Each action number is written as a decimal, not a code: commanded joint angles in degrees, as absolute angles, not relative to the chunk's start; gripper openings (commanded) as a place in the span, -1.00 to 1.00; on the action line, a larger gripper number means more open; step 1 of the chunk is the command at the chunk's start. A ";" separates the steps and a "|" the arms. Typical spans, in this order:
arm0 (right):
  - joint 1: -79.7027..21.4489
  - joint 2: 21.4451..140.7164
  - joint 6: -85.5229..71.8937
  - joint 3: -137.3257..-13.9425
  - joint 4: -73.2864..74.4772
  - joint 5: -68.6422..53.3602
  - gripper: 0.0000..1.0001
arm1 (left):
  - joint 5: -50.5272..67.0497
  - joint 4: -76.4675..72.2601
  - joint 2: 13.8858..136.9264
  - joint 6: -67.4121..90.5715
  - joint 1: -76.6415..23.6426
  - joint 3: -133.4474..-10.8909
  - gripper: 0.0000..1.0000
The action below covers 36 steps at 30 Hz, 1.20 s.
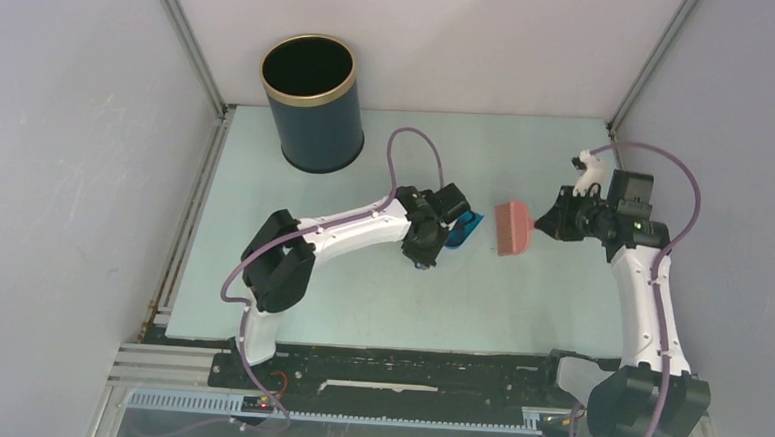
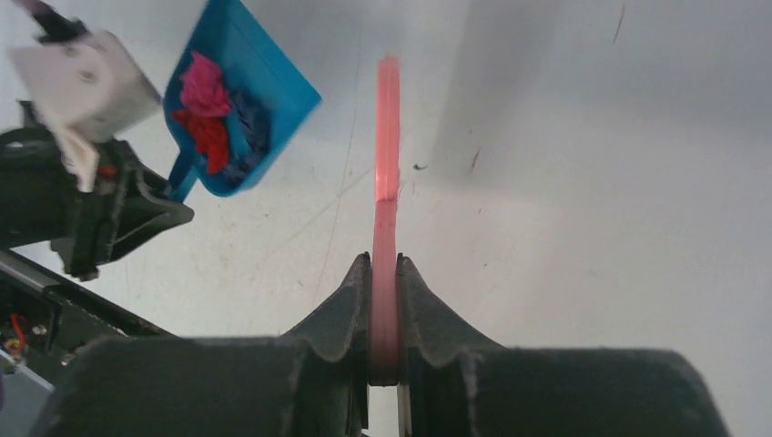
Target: Sweep away the paper scraps from the table
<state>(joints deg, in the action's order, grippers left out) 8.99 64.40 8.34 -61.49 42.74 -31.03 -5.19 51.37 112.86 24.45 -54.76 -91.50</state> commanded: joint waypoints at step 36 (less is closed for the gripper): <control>17.31 59.62 7.29 -48.30 32.87 -45.97 -1.00 | 6.58 57.83 112.65 19.03 -34.92 -122.68 -1.00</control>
<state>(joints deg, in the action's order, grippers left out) 17.52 59.42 6.04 -47.16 33.56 -44.91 1.58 59.57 119.22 18.50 -38.48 -119.00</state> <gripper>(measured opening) 0.157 0.231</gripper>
